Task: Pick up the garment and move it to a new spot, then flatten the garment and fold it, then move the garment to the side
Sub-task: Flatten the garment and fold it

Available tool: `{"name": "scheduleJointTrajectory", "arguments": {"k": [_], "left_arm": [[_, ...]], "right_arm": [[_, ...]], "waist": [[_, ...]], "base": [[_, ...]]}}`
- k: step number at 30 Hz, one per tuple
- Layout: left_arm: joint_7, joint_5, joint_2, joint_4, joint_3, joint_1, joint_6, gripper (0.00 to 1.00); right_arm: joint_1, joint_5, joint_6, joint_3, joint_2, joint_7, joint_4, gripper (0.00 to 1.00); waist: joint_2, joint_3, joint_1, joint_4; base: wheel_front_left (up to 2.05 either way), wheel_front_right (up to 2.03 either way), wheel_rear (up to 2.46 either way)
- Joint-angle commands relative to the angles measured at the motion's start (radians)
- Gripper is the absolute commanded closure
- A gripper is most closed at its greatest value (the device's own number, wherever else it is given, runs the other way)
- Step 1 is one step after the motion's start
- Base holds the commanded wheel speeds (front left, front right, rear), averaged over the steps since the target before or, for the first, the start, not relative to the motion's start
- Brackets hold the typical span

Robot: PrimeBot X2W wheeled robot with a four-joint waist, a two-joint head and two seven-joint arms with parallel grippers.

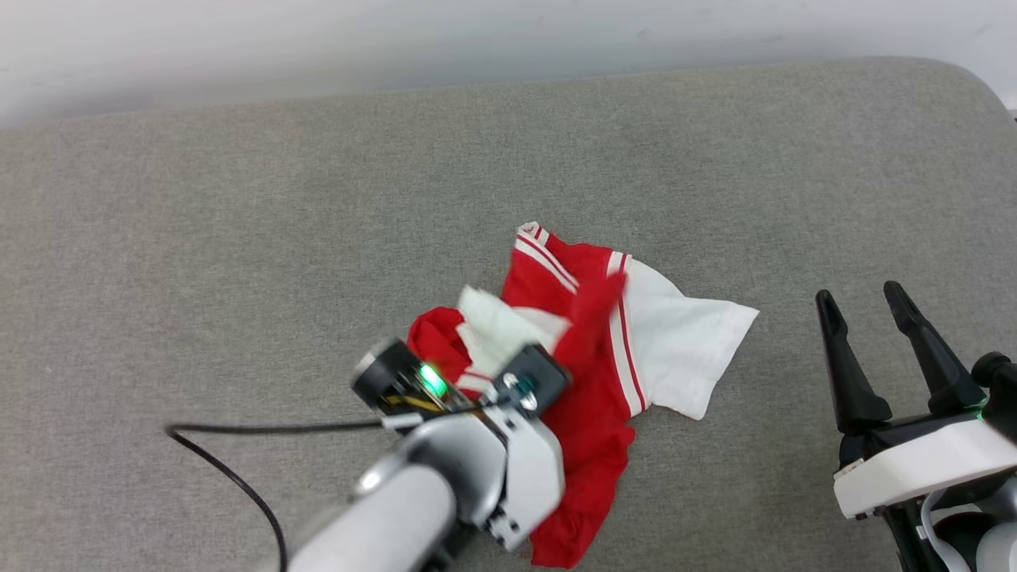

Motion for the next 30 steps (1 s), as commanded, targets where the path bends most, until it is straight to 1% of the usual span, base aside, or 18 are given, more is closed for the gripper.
{"name": "scheduleJointTrajectory", "arguments": {"k": [1,6,8,9,10,15,19,22,24,30], "left_arm": [[-0.008,-0.01,-0.02,0.022,-0.028,0.03,-0.013,1.0],[-0.02,-0.035,-0.054,0.073,-0.061,0.071,-0.029,1.0],[-0.035,-0.04,-0.062,0.09,-0.063,0.076,-0.028,1.0],[-0.048,-0.04,-0.066,0.094,-0.063,0.075,-0.028,0.57],[-0.065,-0.036,-0.068,0.093,-0.062,0.071,-0.026,0.0],[-0.142,-0.029,-0.069,0.05,-0.041,0.072,-0.003,0.0],[-0.132,-0.047,-0.038,-0.017,-0.018,0.081,0.006,0.0],[-0.079,-0.079,0.004,-0.068,0.011,0.066,-0.004,0.0],[-0.025,-0.105,0.037,-0.089,0.029,0.051,-0.014,0.0],[0.141,-0.176,0.122,-0.094,0.049,0.001,-0.076,0.0]], "right_arm": [[0.005,-0.007,-0.001,0.002,0.003,0.005,-0.01,0.0],[0.009,-0.01,-0.001,0.003,0.004,0.011,-0.024,0.0],[0.013,-0.011,-0.001,0.003,0.005,0.013,-0.03,0.0],[0.014,-0.013,-0.001,0.001,0.005,0.015,-0.033,0.0],[0.016,-0.013,-0.001,0.0,0.006,0.015,-0.034,0.0],[0.026,-0.016,-0.001,-0.003,0.01,0.019,-0.037,0.0],[0.03,-0.016,-0.001,-0.005,0.013,0.022,-0.039,0.0],[0.033,-0.015,-0.001,-0.003,0.015,0.024,-0.041,0.0],[0.031,-0.014,-0.001,-0.001,0.016,0.022,-0.04,0.0],[0.014,-0.002,-0.001,0.016,0.021,0.008,-0.025,0.0]], "waist": [[0.0,-0.002,0.0,0.002],[0.0,-0.004,0.0,0.008],[0.0,-0.004,0.0,0.012],[0.0,-0.004,0.0,0.014],[0.0,-0.007,0.0,0.018],[0.0,-0.022,0.0,0.029],[0.0,-0.03,0.0,0.037],[0.0,-0.032,0.0,0.038],[0.0,-0.029,0.0,0.036],[0.0,-0.006,0.0,0.005]], "base": [[0.0,0.0,0.0],[0.0,0.0,0.0],[0.0,0.0,0.0],[0.0,0.0,0.0],[0.0,0.0,0.0],[0.0,0.0,0.0],[0.0,0.0,0.0],[0.0,0.0,0.0],[0.0,0.0,0.0],[0.0,0.0,0.0]]}}
